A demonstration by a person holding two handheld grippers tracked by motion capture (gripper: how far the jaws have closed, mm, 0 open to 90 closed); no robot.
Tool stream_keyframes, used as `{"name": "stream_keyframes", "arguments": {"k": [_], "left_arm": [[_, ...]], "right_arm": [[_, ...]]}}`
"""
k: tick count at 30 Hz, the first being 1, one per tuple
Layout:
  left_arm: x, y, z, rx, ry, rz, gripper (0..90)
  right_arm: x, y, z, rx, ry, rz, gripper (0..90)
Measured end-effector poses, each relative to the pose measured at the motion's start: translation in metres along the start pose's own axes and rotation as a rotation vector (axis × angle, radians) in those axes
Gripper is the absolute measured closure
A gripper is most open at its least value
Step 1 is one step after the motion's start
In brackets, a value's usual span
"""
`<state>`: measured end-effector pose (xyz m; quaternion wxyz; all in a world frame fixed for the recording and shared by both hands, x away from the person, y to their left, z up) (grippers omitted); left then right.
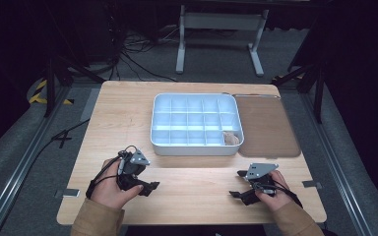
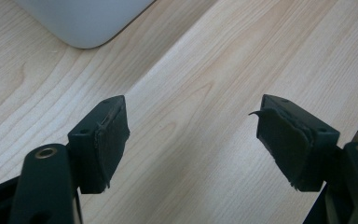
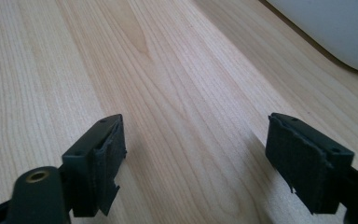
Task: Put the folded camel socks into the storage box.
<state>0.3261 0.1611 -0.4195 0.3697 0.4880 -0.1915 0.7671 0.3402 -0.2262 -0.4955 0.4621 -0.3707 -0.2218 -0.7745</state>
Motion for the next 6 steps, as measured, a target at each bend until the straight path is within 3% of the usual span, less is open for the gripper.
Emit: {"name": "stream_keyframes", "arguments": {"k": [6], "left_arm": [[-0.0033, -0.0029, -0.0029, -0.001, 0.018, 0.001, 24.2]], "right_arm": [[0.0001, 0.0011, -0.0013, -0.014, 0.007, -0.005, 18.6]]}}
Point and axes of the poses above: each handheld gripper's, and its own axes: x roughly backward along the jaws, z roughly out of its top, y roughly to its right, the point moved 2 cm from there along -x, roughly forward along the jaws, and after that the axes turned 6 degrees about -y, right-handed, at the moved point
